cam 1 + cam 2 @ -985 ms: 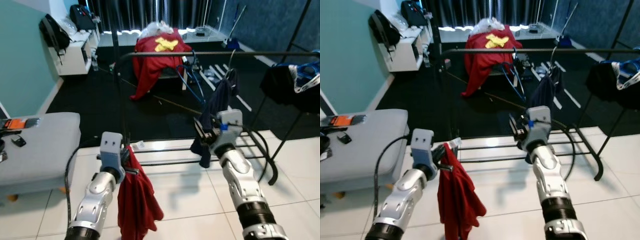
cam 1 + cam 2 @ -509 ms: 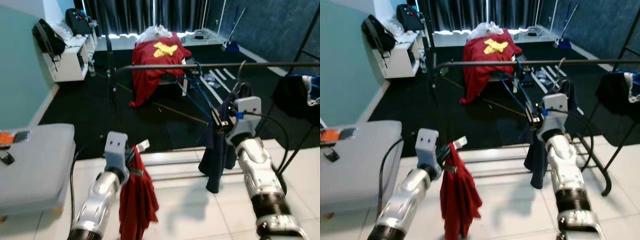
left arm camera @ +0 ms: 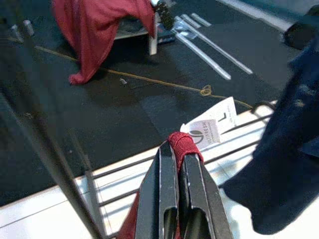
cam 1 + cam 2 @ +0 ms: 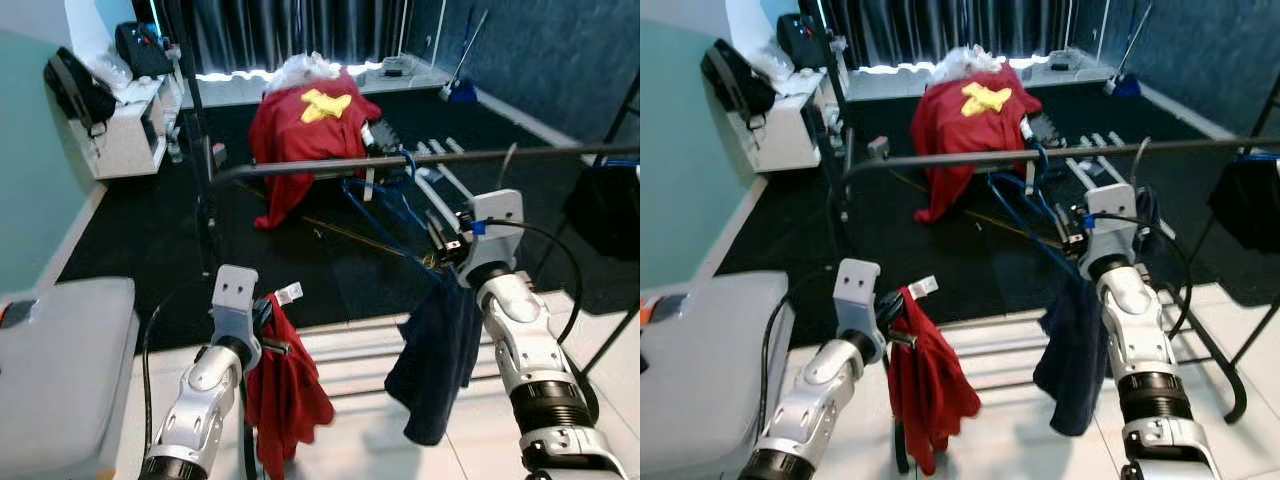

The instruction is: Hang hanger

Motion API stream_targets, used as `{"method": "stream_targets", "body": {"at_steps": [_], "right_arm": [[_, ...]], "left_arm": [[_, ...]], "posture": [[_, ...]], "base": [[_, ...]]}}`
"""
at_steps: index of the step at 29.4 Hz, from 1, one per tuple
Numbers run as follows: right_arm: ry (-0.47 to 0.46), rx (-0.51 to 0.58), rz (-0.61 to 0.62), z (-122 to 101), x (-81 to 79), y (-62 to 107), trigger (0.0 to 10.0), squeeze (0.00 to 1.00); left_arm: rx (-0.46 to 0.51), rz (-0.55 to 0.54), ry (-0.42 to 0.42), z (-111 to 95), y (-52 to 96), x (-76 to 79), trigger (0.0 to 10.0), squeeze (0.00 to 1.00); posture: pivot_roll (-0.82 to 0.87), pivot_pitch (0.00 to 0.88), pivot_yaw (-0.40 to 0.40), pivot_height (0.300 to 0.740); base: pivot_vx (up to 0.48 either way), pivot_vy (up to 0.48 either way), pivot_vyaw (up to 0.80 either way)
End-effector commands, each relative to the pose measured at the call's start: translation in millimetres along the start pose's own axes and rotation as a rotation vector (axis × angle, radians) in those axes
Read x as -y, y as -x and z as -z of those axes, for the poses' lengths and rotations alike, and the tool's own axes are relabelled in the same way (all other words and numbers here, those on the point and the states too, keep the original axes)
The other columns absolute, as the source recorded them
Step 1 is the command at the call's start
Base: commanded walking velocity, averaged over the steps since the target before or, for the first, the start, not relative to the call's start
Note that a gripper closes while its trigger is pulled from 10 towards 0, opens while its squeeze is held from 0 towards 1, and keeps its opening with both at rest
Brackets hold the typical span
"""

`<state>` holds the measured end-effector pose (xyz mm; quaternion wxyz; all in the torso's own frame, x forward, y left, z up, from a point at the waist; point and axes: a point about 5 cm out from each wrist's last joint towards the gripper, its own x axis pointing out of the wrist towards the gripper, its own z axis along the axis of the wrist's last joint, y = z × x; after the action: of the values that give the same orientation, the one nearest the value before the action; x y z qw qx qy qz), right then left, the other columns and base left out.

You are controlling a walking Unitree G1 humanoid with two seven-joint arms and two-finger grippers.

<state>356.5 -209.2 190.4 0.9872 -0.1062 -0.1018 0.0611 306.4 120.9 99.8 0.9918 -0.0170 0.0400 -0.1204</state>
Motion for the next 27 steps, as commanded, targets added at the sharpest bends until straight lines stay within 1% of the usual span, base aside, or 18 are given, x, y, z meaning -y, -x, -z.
{"method": "stream_targets", "body": {"at_steps": [1,14,18,20,27], "right_arm": [[-0.010,-0.012,-0.006,-1.3,2.1,-0.2,10.0,0.00],[-0.001,-0.035,0.003,-3.2,6.5,-1.1,10.0,0.00],[-0.008,-0.064,-0.010,-0.9,6.3,-1.4,10.0,0.00],[-0.013,-0.097,-0.035,1.6,5.2,-1.7,10.0,0.00],[-0.017,-0.119,-0.054,2.6,4.6,-2.4,10.0,0.00]], "left_arm": [[0.022,0.005,-0.016,-2.3,0.6,-0.2,10.0,0.00],[0.020,-0.003,-0.015,-0.7,1.3,-0.7,10.0,0.00],[0.017,-0.005,-0.018,-0.6,1.2,-1.2,10.0,0.00],[0.013,-0.004,-0.026,-0.2,1.4,-1.6,10.0,0.00],[0.014,0.003,-0.040,-0.7,1.3,-0.7,10.0,0.00]], "posture": [[0.04,0.000,0.024,0.740],[0.03,0.000,0.025,0.740],[0.03,0.000,0.028,0.740],[0.03,0.002,0.029,0.740],[0.03,0.006,0.027,0.740]], "base": [[0.000,0.000,0.00],[0.000,0.000,0.00],[0.000,0.000,0.00],[0.000,0.000,0.00],[0.000,0.000,0.00]]}}
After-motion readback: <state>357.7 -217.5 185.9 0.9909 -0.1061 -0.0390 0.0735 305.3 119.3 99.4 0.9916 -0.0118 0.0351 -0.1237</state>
